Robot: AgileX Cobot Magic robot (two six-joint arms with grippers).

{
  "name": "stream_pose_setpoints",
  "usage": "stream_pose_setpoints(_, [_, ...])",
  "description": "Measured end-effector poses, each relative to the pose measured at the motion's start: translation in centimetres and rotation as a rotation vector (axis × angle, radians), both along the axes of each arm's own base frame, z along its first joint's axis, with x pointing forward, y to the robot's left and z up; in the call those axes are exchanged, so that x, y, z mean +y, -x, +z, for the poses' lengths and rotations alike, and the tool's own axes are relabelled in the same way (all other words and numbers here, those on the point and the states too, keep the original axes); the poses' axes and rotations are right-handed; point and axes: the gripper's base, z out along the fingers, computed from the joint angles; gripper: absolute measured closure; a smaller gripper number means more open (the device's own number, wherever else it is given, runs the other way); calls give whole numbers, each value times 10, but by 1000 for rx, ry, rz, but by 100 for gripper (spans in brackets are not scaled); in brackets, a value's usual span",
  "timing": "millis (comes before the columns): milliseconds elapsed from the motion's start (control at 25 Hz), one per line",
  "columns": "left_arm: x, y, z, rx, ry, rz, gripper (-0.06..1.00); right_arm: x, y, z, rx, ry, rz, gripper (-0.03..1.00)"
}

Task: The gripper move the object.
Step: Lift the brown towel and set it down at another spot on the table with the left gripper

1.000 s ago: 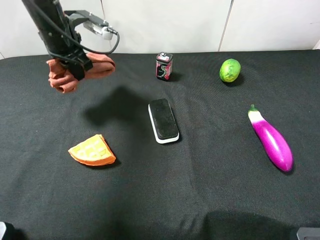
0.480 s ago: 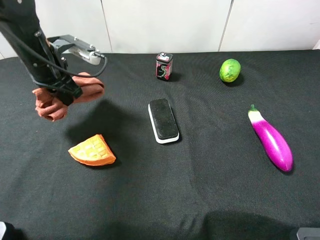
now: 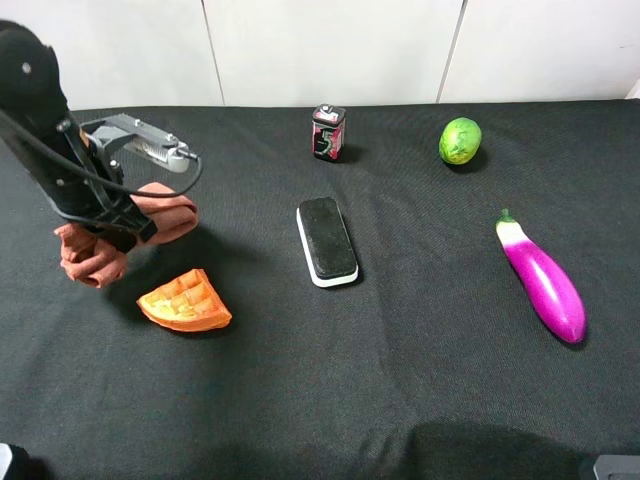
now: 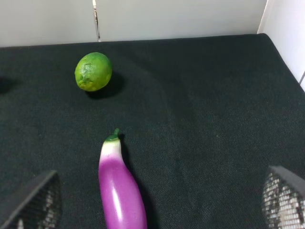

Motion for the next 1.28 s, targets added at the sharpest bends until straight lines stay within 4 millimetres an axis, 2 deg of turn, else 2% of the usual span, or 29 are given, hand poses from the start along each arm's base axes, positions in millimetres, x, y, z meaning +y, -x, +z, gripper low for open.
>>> stream_pose_setpoints(520, [4,15,-15,-25,38,100,70,0,0,0,0,0,0,33])
stream_pose_setpoints(880, [8,32,-28,20,25,104,70,0,0,0,0,0,0,33])
stream_pose_setpoints(1280, [8,33,-29,19,26,104,70,0,0,0,0,0,0,33])
